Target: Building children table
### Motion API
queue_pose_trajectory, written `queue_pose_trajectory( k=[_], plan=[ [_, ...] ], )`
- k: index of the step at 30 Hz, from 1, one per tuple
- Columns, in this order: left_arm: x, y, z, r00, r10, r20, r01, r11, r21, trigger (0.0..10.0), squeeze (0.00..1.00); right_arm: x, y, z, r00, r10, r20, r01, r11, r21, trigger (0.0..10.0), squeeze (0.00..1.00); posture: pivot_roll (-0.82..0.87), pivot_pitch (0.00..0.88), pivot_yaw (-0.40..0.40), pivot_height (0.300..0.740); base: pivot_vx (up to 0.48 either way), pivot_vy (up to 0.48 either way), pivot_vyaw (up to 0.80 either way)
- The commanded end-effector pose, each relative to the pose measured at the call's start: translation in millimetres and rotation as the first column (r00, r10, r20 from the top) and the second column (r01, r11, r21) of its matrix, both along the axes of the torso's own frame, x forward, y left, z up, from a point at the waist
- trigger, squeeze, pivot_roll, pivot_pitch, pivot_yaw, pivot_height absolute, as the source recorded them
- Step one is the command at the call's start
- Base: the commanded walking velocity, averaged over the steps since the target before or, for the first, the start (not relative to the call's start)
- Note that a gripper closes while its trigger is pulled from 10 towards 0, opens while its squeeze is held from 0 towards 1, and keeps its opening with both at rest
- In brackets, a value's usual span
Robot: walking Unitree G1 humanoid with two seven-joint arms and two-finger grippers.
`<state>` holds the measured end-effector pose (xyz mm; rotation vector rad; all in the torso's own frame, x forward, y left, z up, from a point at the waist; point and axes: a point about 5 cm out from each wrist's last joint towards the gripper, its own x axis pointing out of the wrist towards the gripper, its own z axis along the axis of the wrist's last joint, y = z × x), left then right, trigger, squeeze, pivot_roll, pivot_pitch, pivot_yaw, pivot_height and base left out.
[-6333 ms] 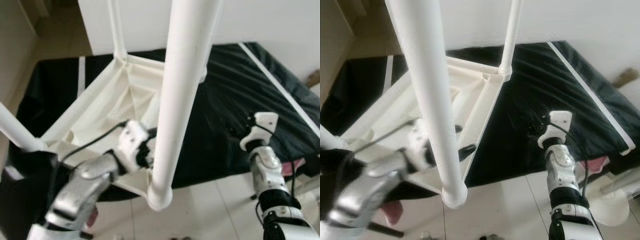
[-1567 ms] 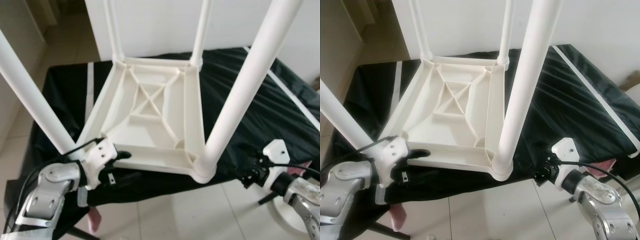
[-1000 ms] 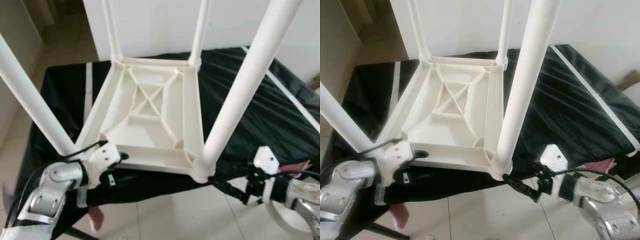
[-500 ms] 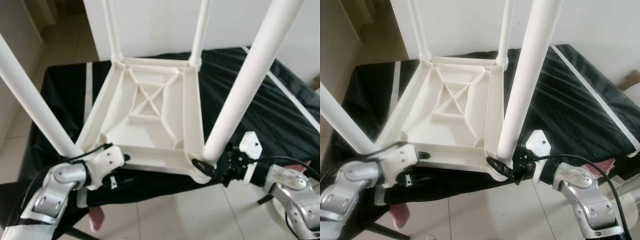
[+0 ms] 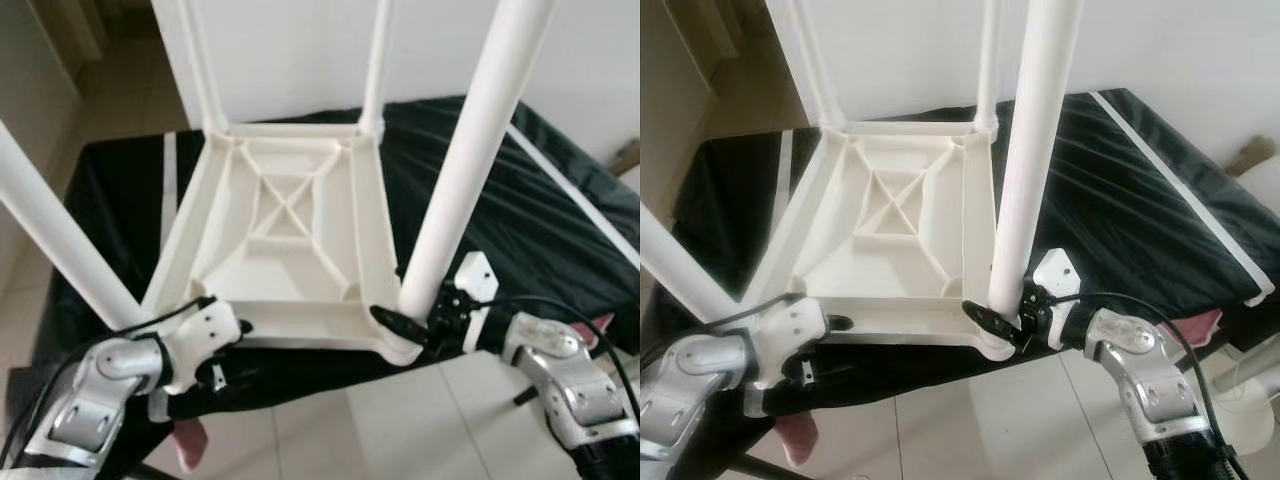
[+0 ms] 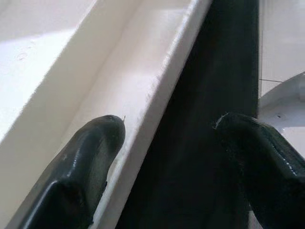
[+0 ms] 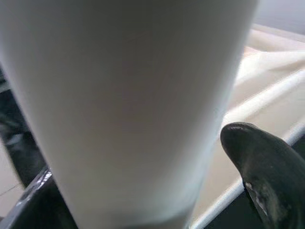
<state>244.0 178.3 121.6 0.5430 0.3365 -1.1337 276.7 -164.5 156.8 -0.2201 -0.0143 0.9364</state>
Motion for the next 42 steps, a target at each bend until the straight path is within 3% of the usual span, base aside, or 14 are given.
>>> queue_pose_trajectory(
  k=[1, 6, 14, 17, 20, 25, 28, 29, 32, 33, 34, 36, 37, 42],
  plan=[
    [-12.9, -1.2, -9, 0.993, -0.064, -0.102, 0.064, 0.998, 0.003, 10.0, 0.00, 9.1, -7.7, -4, 0.999, -0.038, -0.008, 0.038, 0.999, -0.032, 10.0, 0.00, 0.02, 0.037, -0.003, 0.740, 0.000, 0.000, 0.00],
    [-17.3, -9.6, -9, 0.993, -0.075, -0.095, 0.074, 0.997, -0.020, 10.0, 0.00, 22.9, -10.3, -4, 0.998, -0.061, -0.003, 0.061, 0.998, -0.028, 10.0, 0.00, 0.03, 0.027, -0.015, 0.740, 0.000, 0.000, 0.00],
    [1.3, -31.3, -1, 0.998, 0.009, 0.062, -0.003, 0.995, -0.098, 10.0, 0.00, 37.2, -16.0, 0, 0.991, -0.127, 0.033, 0.127, 0.992, -0.001, 10.0, 0.00, 0.05, 0.021, -0.032, 0.740, 0.000, 0.000, 0.00],
    [13.7, -53.7, 9, 0.975, 0.123, 0.184, -0.085, 0.976, -0.202, 10.0, 0.00, 39.4, -30.1, 0, 0.982, -0.186, 0.038, 0.186, 0.983, 0.009, 10.0, 0.00, 0.05, 0.025, -0.034, 0.740, 0.000, 0.000, 0.00],
    [19.0, -69.2, 18, 0.953, 0.194, 0.231, -0.124, 0.950, -0.286, 10.0, 0.00, 38.8, -37.5, -4, 0.976, -0.214, 0.035, 0.214, 0.977, 0.005, 10.0, 0.00, 0.05, 0.029, -0.034, 0.740, 0.000, 0.000, 0.00],
    [18.7, -79.0, 26, 0.952, 0.195, 0.237, -0.103, 0.931, -0.351, 10.0, 0.00, 39.0, -41.2, -6, 0.969, -0.247, 0.031, 0.246, 0.969, 0.017, 10.0, 0.00, 0.04, 0.033, -0.031, 0.740, 0.000, 0.000, 0.00],
    [14.9, -86.0, 35, 0.970, 0.156, 0.185, -0.066, 0.905, -0.419, 10.0, 0.00, 36.9, -43.6, -9, 0.965, -0.261, 0.028, 0.261, 0.965, 0.023, 10.0, 0.00, 0.04, 0.044, -0.023, 0.740, 0.000, 0.000, 0.00],
    [15.8, -93.8, 43, 0.980, 0.136, 0.148, -0.051, 0.881, -0.470, 10.0, 0.00, 35.9, -49.8, -12, 0.955, -0.295, 0.018, 0.294, 0.955, 0.030, 10.0, 0.00, 0.04, 0.054, -0.018, 0.740, 0.000, 0.000, 0.00],
    [17.7, -96.8, 45, 0.981, 0.136, 0.137, -0.053, 0.874, -0.484, 10.0, 0.00, 36.1, -52.5, -13, 0.950, -0.311, 0.016, 0.311, 0.950, 0.033, 10.0, 0.00, 0.04, 0.056, -0.018, 0.740, 0.000, 0.000, 0.00],
    [19.5, -101.1, 48, 0.980, 0.132, 0.150, -0.043, 0.873, -0.485, 10.0, 0.00, 36.3, -55.1, -14, 0.946, -0.324, 0.009, 0.324, 0.945, 0.037, 9.5, 0.00, 0.03, 0.057, -0.017, 0.740, 0.000, 0.000, 0.00],
    [21.8, -107.1, 51, 0.978, 0.127, 0.165, -0.030, 0.870, -0.493, 10.0, 0.00, 36.4, -57.0, -16, 0.943, -0.332, 0.004, 0.331, 0.943, 0.039, 4.5, 0.00, 0.03, 0.063, -0.017, 0.740, 0.000, 0.000, 0.00],
    [22.9, -110.8, 53, 0.976, 0.124, 0.178, -0.019, 0.868, -0.496, 10.0, 0.00, 36.3, -57.8, -17, 0.943, -0.334, 0.001, 0.334, 0.942, 0.040, 4.5, 0.00, 0.03, 0.063, -0.017, 0.740, 0.000, 0.000, 0.00],
    [26.1, -120.5, 59, 0.975, 0.118, 0.190, -0.004, 0.858, -0.513, 10.0, 0.00, 36.3, -60.3, -20, 0.937, -0.349, -0.011, 0.349, 0.937, 0.033, 0.0, 0.00, 0.03, 0.066, -0.018, 0.740, 0.000, 0.000, 0.00],
    [24.2, -133.0, 62, 0.982, 0.055, 0.179, 0.045, 0.858, -0.511, 10.0, 0.00, 35.9, -63.5, -22, 0.927, -0.373, -0.021, 0.374, 0.927, 0.021, 0.0, 0.00, 0.03, 0.068, -0.018, 0.740, 0.000, 0.000, 0.00]
  ],
)
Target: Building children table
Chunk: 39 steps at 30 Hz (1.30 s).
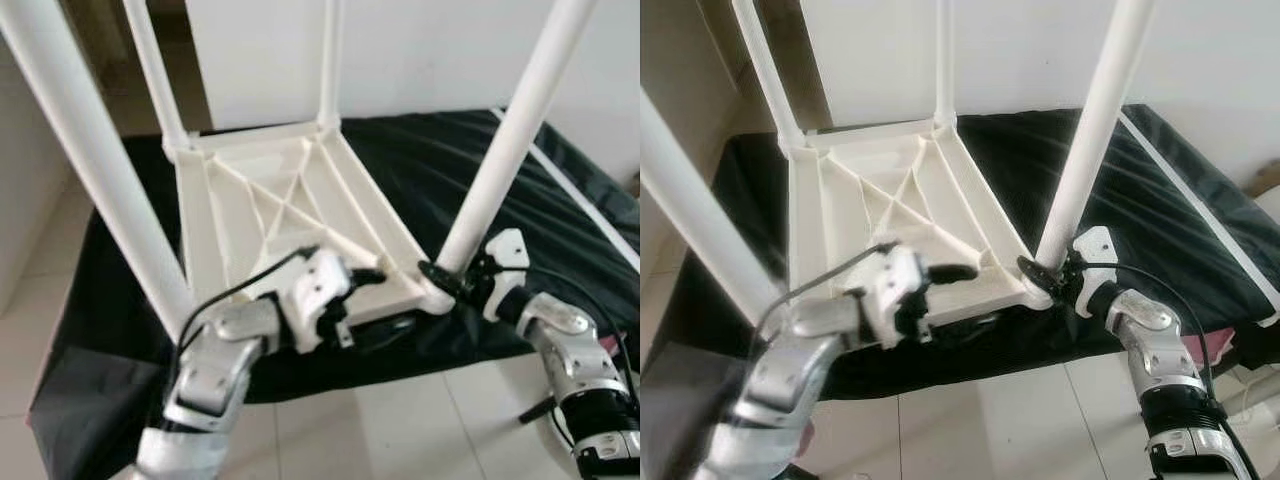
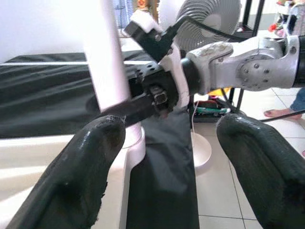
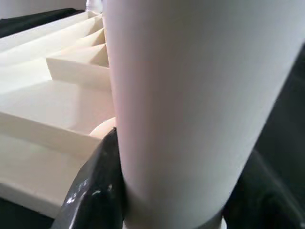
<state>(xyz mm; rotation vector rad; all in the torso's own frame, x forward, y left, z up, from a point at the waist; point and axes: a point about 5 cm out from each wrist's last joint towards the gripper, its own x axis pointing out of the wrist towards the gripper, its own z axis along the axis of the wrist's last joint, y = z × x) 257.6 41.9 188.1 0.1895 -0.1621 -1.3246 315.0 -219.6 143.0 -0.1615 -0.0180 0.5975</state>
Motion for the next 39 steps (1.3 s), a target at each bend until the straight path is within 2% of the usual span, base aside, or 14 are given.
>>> queue_pose_trajectory(
  k=[1, 5, 6, 7, 8, 14, 18, 20, 23, 26, 32, 34, 38, 39],
  plan=[
    [10.8, 1.1, -4, 0.973, 0.229, -0.017, -0.229, 0.973, -0.022, 10.0, 0.00, -2.8, -8.7, -8, 0.998, -0.059, -0.031, 0.059, 0.998, -0.028, 0.0, 0.00, 0.02, 0.069, -0.015, 0.740, 0.000, 0.000, 0.00],
    [14.0, -4.5, -4, 0.961, 0.271, -0.054, -0.273, 0.962, -0.028, 10.0, 0.00, -4.2, -10.7, -3, 0.992, -0.128, 0.004, 0.128, 0.992, -0.004, 0.0, 0.00, 0.01, 0.074, -0.021, 0.740, 0.000, 0.000, 0.00],
    [16.8, -5.9, -5, 0.951, 0.301, -0.067, -0.302, 0.953, -0.014, 10.0, 0.00, -4.1, -12.5, -1, 0.984, -0.177, 0.022, 0.177, 0.984, 0.003, 4.3, 0.00, 0.01, 0.075, -0.024, 0.740, 0.000, 0.000, 0.00],
    [18.6, -6.7, -7, 0.944, 0.321, -0.072, -0.322, 0.947, -0.002, 10.0, 0.00, -4.1, -13.9, 1, 0.977, -0.209, 0.035, 0.209, 0.978, 0.008, 4.3, 0.00, 0.01, 0.080, -0.024, 0.740, 0.000, 0.000, 0.00],
    [21.0, -7.5, -9, 0.933, 0.350, -0.090, -0.350, 0.937, 0.008, 10.0, 0.00, -3.9, -15.5, 2, 0.959, -0.282, 0.041, 0.281, 0.959, 0.035, 10.0, 0.00, 0.00, 0.082, -0.027, 0.740, 0.000, 0.000, 0.00],
    [24.0, -7.7, -13, 0.910, 0.400, -0.111, -0.400, 0.916, 0.021, 10.0, 0.00, -6.3, -10.6, 4, 0.916, -0.400, 0.032, 0.395, 0.913, 0.102, 10.0, 0.00, 0.00, 0.082, -0.029, 0.740, 0.000, 0.000, 0.00],
    [27.0, -7.7, -15, 0.893, 0.434, -0.114, -0.435, 0.900, 0.021, 10.0, 0.00, -9.2, 14.7, -2, 0.892, -0.452, 0.010, 0.448, 0.886, 0.121, 10.0, 0.00, -0.01, 0.075, -0.028, 0.740, 0.000, 0.000, 0.00],
    [31.1, -9.4, -15, 0.881, 0.459, -0.119, -0.460, 0.888, 0.021, 10.0, 0.00, -8.5, 25.2, -8, 0.843, -0.537, -0.003, 0.533, 0.836, 0.131, 10.0, 0.00, -0.02, 0.069, -0.027, 0.740, 0.000, 0.000, 0.00],
    [38.9, -10.7, -13, 0.860, 0.496, -0.122, -0.499, 0.867, 0.013, 10.0, 0.00, -7.9, 40.6, -18, 0.718, -0.692, -0.069, 0.693, 0.704, 0.154, 10.0, 0.00, -0.03, 0.064, -0.030, 0.740, 0.000, 0.000, 0.00],
    [45.2, -11.0, -13, 0.844, 0.525, -0.113, -0.526, 0.850, 0.017, 10.0, 0.00, -8.3, 54.5, -21, 0.672, -0.732, -0.116, 0.739, 0.650, 0.179, 10.0, 0.00, -0.03, 0.061, -0.040, 0.740, 0.000, 0.000, 0.00],
    [48.1, -11.9, -11, 0.842, 0.529, -0.108, -0.533, 0.846, -0.013, 10.0, 0.00, -10.9, 64.3, -18, 0.633, -0.762, -0.135, 0.770, 0.603, 0.207, 10.0, 0.00, -0.03, 0.058, -0.055, 0.740, 0.000, 0.000, 0.00],
    [47.0, -12.5, -12, 0.849, 0.518, -0.100, -0.524, 0.851, -0.037, 10.0, 0.00, -9.3, 71.3, -14, 0.677, -0.726, -0.122, 0.731, 0.642, 0.233, 10.0, 0.00, -0.02, 0.053, -0.061, 0.740, 0.000, 0.000, 0.00],
    [47.5, -11.7, -11, 0.854, 0.514, -0.086, -0.519, 0.854, -0.048, 10.0, 0.00, -7.6, 74.1, -11, 0.703, -0.705, -0.097, 0.704, 0.669, 0.239, 10.0, 0.00, -0.03, 0.050, -0.061, 0.740, 0.000, 0.000, 0.00],
    [49.6, -10.6, -9, 0.853, 0.520, -0.057, -0.522, 0.851, -0.057, 10.0, 0.00, -6.6, 74.0, -9, 0.710, -0.698, -0.094, 0.695, 0.674, 0.251, 10.0, 0.91, -0.02, 0.049, -0.063, 0.740, 0.000, 0.000, 0.00]
  ],
)
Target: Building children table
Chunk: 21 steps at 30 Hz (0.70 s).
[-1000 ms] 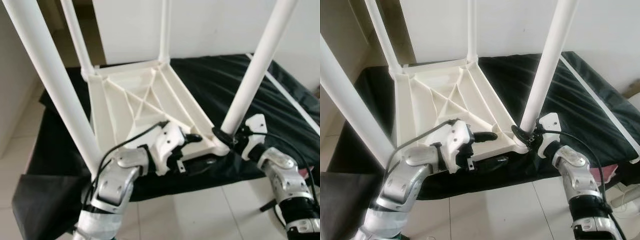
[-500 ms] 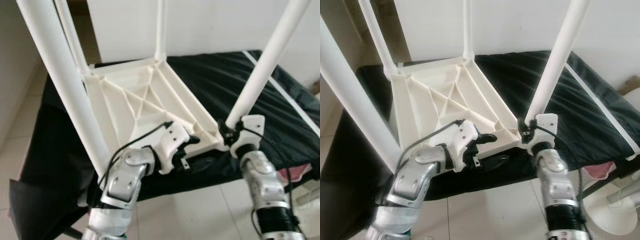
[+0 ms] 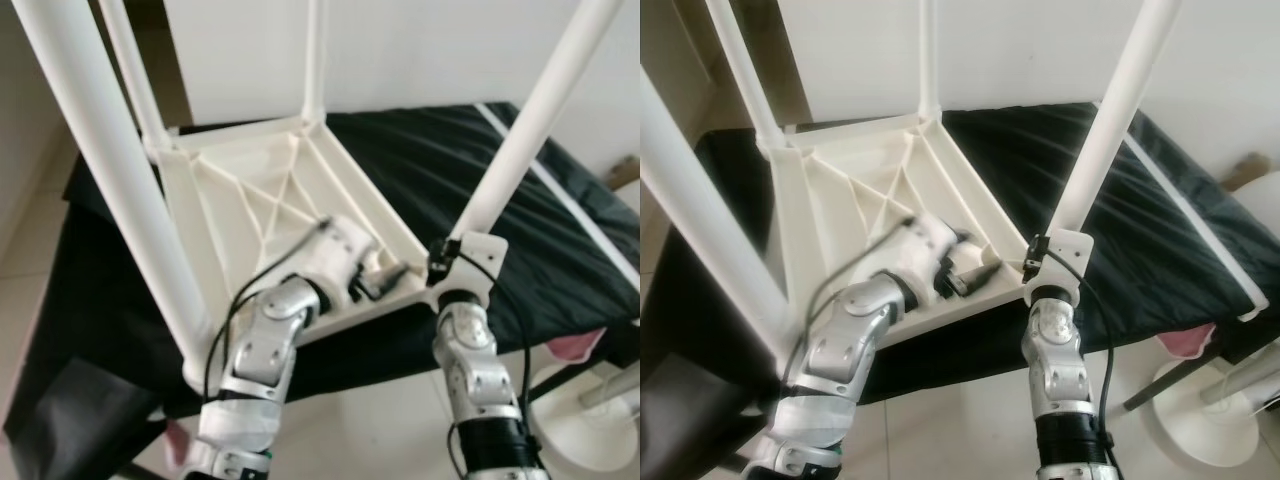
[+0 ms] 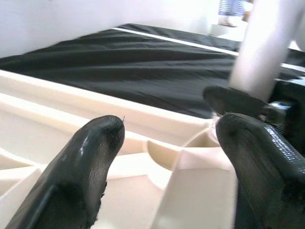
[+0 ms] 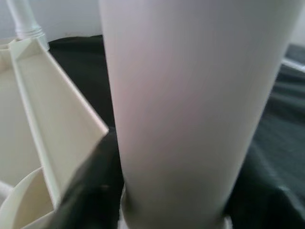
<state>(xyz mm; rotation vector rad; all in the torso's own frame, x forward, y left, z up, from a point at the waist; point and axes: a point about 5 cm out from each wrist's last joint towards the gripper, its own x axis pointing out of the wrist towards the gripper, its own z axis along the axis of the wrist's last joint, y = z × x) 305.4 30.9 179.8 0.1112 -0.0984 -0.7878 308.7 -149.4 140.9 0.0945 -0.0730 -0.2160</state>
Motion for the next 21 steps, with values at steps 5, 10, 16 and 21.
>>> queue_pose_trajectory(
  k=[5, 10, 16, 21],
  plan=[
    [12.3, 2.2, 8, 0.998, 0.050, 0.037, -0.050, 0.999, 0.003, 10.0, 0.00, 1.2, 2.3, -1, 0.999, 0.037, 0.007, -0.037, 0.999, -0.008, 10.0, 1.00, -0.02, 0.045, -0.061, 0.740, 0.000, 0.000, 0.00],
    [18.4, -2.7, 15, 0.993, 0.083, 0.081, -0.083, 0.997, 0.005, 10.0, 0.00, 4.7, -2.6, 5, 0.998, 0.057, 0.029, -0.057, 0.998, -0.007, 10.0, 1.00, -0.02, 0.037, -0.052, 0.740, 0.000, 0.000, 0.00],
    [17.0, -1.9, 15, 0.991, 0.079, 0.109, -0.083, 0.996, 0.030, 10.0, 0.00, 5.4, -8.1, 5, 0.996, 0.087, 0.021, -0.087, 0.996, -0.016, 10.0, 1.00, -0.03, 0.035, -0.042, 0.740, 0.000, 0.000, 0.00],
    [20.0, 7.4, 13, 0.987, 0.091, 0.130, -0.097, 0.994, 0.047, 10.0, 0.00, 4.8, -15.7, 5, 0.989, 0.149, 0.018, -0.149, 0.989, -0.020, 10.0, 0.00, -0.03, 0.034, -0.037, 0.740, 0.000, 0.000, 0.00]
  ],
)
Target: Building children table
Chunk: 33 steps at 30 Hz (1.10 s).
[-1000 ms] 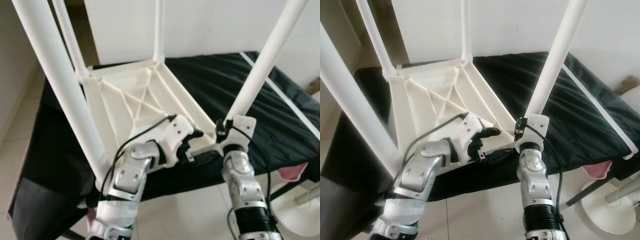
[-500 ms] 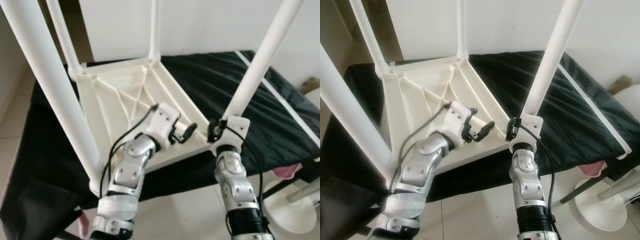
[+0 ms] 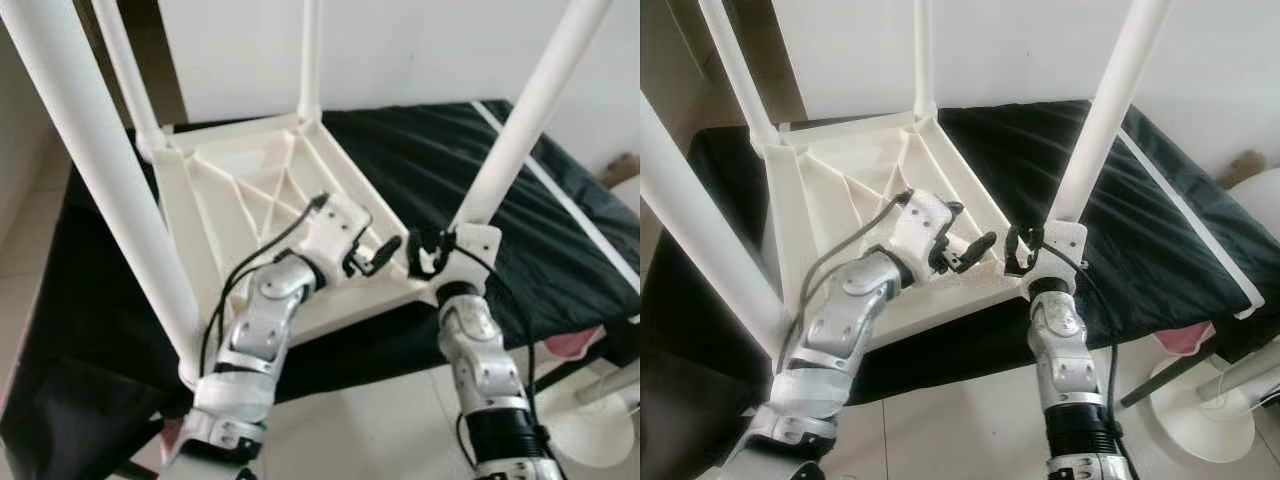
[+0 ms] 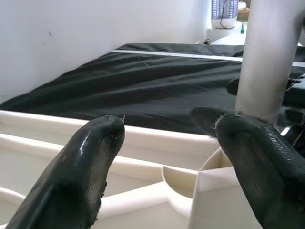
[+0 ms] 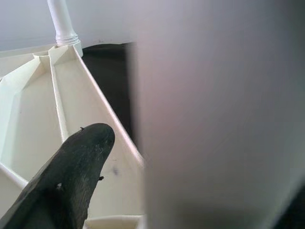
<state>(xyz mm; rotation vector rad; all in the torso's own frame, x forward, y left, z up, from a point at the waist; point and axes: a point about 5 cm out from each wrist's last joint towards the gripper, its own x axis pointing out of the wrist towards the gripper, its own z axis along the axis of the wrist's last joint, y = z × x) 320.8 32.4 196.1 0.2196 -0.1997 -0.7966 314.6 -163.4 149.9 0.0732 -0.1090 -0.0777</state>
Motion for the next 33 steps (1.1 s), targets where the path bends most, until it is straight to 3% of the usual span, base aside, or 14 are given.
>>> queue_pose_trajectory(
  k=[1, 5, 11, 14, 19, 26, 29, 33],
  plan=[
    [5.9, 8.5, -3, 0.993, 0.117, -0.014, -0.118, 0.993, -0.028, 10.0, 0.00, -1.1, -0.4, -2, 0.998, 0.063, -0.012, -0.063, 0.998, -0.003, 10.0, 0.00, -0.03, 0.034, -0.036, 0.740, 0.000, 0.000, 0.00],
    [6.6, 9.8, -3, 0.993, 0.112, -0.033, -0.113, 0.992, -0.049, 10.0, 0.00, -1.1, 0.2, 0, 0.995, 0.099, -0.002, -0.099, 0.995, -0.021, 10.0, 0.00, -0.03, 0.034, -0.034, 0.740, 0.000, 0.000, 0.00],
    [-0.4, 9.7, -10, 0.996, 0.081, -0.047, -0.083, 0.995, -0.045, 10.0, 0.00, 0.6, -5.3, 11, 0.959, 0.283, 0.018, -0.280, 0.954, -0.104, 10.0, 0.00, -0.04, 0.032, -0.023, 0.740, 0.000, 0.000, 0.00],
    [-2.9, 9.9, -13, 0.996, 0.074, -0.053, -0.076, 0.996, -0.043, 10.0, 0.00, -0.3, -6.7, 12, 0.937, 0.349, 0.009, -0.344, 0.929, -0.137, 10.0, 0.00, -0.04, 0.032, -0.023, 0.740, 0.000, 0.000, 0.00],
    [-7.4, 7.9, -16, 0.997, 0.058, -0.059, -0.060, 0.997, -0.040, 10.0, 0.00, -3.8, -16.4, 7, 0.874, 0.480, -0.074, -0.484, 0.848, -0.216, 10.0, 0.00, -0.04, 0.034, -0.021, 0.740, 0.000, 0.000, 0.00],
    [-12.1, 6.4, -17, 0.997, 0.025, -0.073, -0.028, 0.999, -0.046, 10.0, 0.00, -5.7, -25.1, 8, 0.826, 0.552, -0.118, -0.563, 0.790, -0.243, 10.0, 0.00, -0.04, 0.033, -0.025, 0.740, 0.000, 0.000, 0.00],
    [-15.4, 3.6, -16, 0.997, -0.004, -0.075, 0.000, 0.999, -0.050, 10.0, 0.00, -5.3, -31.5, 6, 0.777, 0.604, -0.175, -0.629, 0.738, -0.246, 10.0, 0.00, -0.04, 0.030, -0.026, 0.740, 0.000, 0.000, 0.00],
    [-16.4, 3.7, -16, 0.997, -0.011, -0.079, 0.007, 0.999, -0.051, 10.0, 0.00, -4.6, -32.4, 6, 0.772, 0.609, -0.180, -0.635, 0.730, -0.254, 10.0, 0.00, -0.04, 0.029, -0.027, 0.740, 0.000, 0.000, 0.00]
  ],
)
